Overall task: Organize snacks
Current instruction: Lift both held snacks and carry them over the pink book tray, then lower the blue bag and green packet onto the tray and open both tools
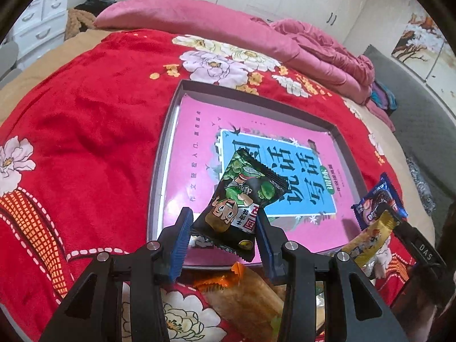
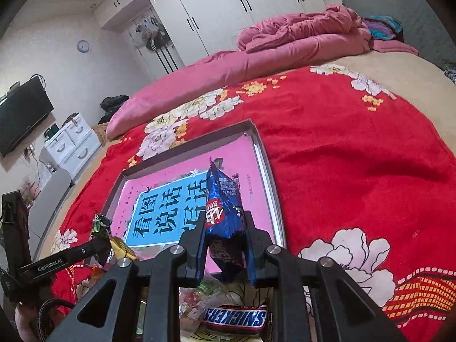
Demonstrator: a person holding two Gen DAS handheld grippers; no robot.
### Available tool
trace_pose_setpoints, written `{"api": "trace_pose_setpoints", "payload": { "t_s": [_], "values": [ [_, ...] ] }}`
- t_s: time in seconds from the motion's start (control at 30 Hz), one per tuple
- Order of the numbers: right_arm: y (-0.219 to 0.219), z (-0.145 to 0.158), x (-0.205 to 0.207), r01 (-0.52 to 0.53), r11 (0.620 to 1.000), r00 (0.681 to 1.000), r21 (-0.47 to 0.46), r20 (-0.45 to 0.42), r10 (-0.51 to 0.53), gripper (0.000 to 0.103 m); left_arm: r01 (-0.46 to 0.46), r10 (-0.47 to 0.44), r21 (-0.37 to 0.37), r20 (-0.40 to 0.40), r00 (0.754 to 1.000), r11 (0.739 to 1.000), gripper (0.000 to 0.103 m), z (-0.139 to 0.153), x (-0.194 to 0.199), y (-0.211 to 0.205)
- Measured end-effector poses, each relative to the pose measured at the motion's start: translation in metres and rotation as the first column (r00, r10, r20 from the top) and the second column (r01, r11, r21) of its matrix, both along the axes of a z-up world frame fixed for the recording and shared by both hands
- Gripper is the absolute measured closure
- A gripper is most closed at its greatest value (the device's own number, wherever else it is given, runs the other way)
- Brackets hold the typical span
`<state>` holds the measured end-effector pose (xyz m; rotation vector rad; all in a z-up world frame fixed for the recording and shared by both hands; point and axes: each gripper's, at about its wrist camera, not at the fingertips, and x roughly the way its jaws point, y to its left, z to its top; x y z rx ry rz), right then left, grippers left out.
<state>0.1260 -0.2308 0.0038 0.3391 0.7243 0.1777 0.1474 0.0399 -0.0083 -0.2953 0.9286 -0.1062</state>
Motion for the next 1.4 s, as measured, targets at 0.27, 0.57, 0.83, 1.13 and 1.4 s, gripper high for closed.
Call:
{"api": "trace_pose_setpoints", "payload": {
  "t_s": [0.27,0.57,0.83,1.13,1.4],
  "values": [
    [-0.007,-0.007,0.003,0.003,0.999,1.0,0.034,-0.027,-0.002,0.08,0.009,-0.009,0.026,-0.029,1.0,1.0,0.058,-0.007,0.001,-0.004],
    [-0.01,-0.01,0.005,0.017,1.0,0.999,0.022,-0.036,-0.016,0.078,0.016,-0.013,0.05,-0.044,0.999,0.999,0.058,-0.011,0.003,-0.008],
    [-0.011,-0.012,0.009,0.029,1.0,0.999,0.002,-0.041,-0.029,0.078,0.024,-0.022,0.053,-0.041,0.999,0.998,0.058,-0.011,0.002,-0.01],
    [-0.007,-0.017,0.013,0.007,1.0,0.998,0.012,-0.058,-0.006,0.064,0.026,-0.024,0.052,-0.045,0.999,0.998,0.055,-0.011,0.002,-0.011],
    [-0.01,-0.015,0.012,0.014,1.0,0.999,0.026,-0.051,-0.012,0.053,0.036,-0.034,0.05,-0.041,0.999,0.998,0.045,-0.008,0.002,-0.012]
  ]
}}
